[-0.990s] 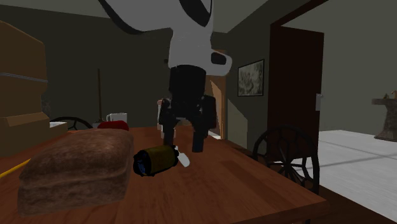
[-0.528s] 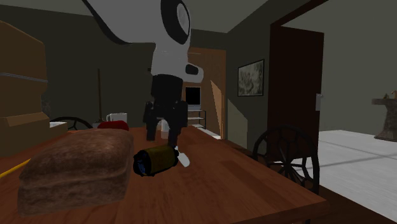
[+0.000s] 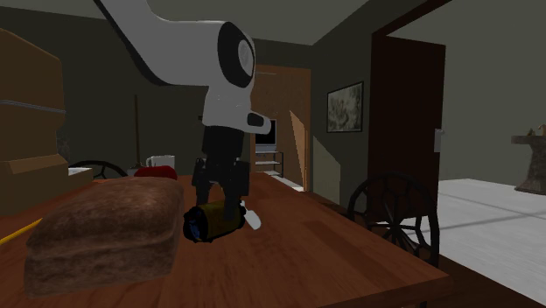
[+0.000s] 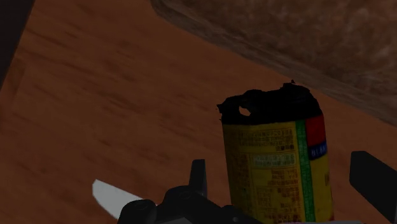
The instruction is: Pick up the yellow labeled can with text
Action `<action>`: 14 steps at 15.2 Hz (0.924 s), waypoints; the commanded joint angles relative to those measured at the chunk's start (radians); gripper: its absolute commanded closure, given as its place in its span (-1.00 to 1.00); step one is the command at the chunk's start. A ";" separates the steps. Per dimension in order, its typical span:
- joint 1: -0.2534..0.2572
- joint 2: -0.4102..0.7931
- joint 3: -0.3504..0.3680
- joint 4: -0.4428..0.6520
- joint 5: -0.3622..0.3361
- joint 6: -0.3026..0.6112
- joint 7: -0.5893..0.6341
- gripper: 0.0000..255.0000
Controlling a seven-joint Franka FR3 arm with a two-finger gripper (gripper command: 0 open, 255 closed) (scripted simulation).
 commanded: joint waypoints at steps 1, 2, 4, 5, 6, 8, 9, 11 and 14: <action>0.001 0.008 0.003 -0.013 -0.001 0.021 0.002 -1.00; 0.001 0.009 0.003 -0.012 -0.001 0.021 0.002 -1.00; 0.001 0.011 0.004 -0.012 -0.002 0.023 0.003 1.00; 0.001 0.011 0.004 -0.011 -0.002 0.023 0.003 1.00; 0.001 0.011 0.004 -0.011 -0.002 0.022 0.003 1.00; 0.001 0.012 0.004 -0.011 -0.002 0.023 0.003 1.00; 0.001 0.012 0.004 -0.011 -0.002 0.023 0.003 1.00; 0.001 0.011 0.004 -0.011 -0.002 0.022 0.003 1.00; 0.000 0.000 0.000 0.007 0.000 -0.006 0.002 1.00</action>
